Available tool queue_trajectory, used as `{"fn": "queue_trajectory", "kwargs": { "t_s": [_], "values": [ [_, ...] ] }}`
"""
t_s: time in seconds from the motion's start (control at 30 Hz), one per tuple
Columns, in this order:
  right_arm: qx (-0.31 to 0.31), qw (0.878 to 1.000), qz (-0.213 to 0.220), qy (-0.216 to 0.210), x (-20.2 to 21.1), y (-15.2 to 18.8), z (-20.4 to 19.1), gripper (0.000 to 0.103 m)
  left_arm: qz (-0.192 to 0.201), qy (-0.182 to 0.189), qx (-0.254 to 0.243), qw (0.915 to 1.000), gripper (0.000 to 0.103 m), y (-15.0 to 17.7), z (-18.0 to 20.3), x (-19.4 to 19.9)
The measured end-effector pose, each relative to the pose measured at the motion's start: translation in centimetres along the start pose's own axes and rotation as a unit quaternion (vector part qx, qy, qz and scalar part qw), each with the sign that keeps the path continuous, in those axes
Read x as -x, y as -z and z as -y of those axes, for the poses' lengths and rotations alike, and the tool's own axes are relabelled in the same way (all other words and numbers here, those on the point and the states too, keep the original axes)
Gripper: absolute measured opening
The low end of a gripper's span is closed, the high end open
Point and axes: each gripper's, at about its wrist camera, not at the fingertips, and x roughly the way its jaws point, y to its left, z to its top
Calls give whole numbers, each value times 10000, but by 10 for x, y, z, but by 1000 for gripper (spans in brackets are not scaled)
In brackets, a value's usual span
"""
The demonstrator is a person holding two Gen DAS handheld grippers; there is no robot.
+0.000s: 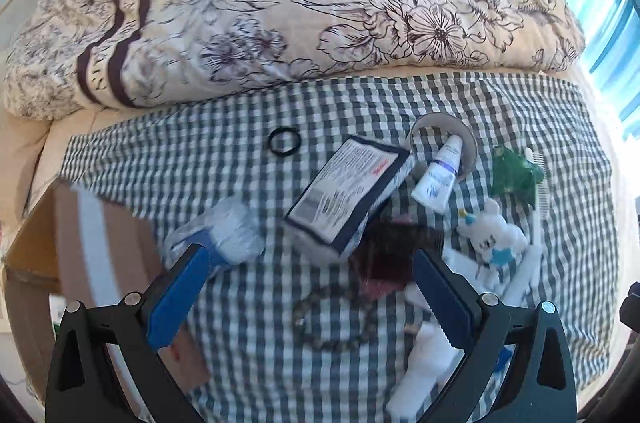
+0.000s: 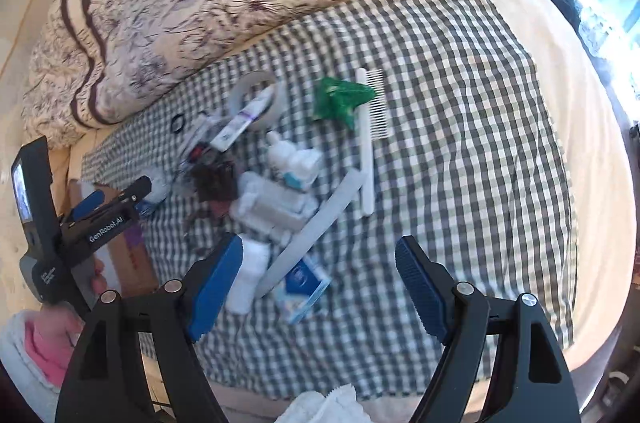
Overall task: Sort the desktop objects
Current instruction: 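Reach the left gripper to the tissue packet while the right reaches the green packet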
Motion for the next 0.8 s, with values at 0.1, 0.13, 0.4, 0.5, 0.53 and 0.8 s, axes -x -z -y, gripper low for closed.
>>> {"fn": "queue_trajectory", "kwargs": {
  "t_s": [0.1,0.13,0.4,0.5,0.53,0.8],
  "values": [
    [-46,9999,-60,113,-20,-18,7,79,-43,-49,-171,9998,103,-14,9,-21],
    [-43,9998,-76,151,-25,-23,7,79,-63,-62,-221,9997,103,-18,13,-29],
    [58,9996,-118,265,-69,-76,6,79,-327,-113,-680,9971,103,-35,29,-82],
    [35,9996,-167,215,-90,-95,-1,79,-432,-154,-781,9959,103,-36,31,-100],
    [53,9995,-203,233,-99,-101,-4,79,-492,-163,-789,9955,103,-36,31,-105],
    [240,9944,-482,908,-153,-121,-19,74,-637,-57,-865,9942,103,-36,26,-137]
  ]
}}
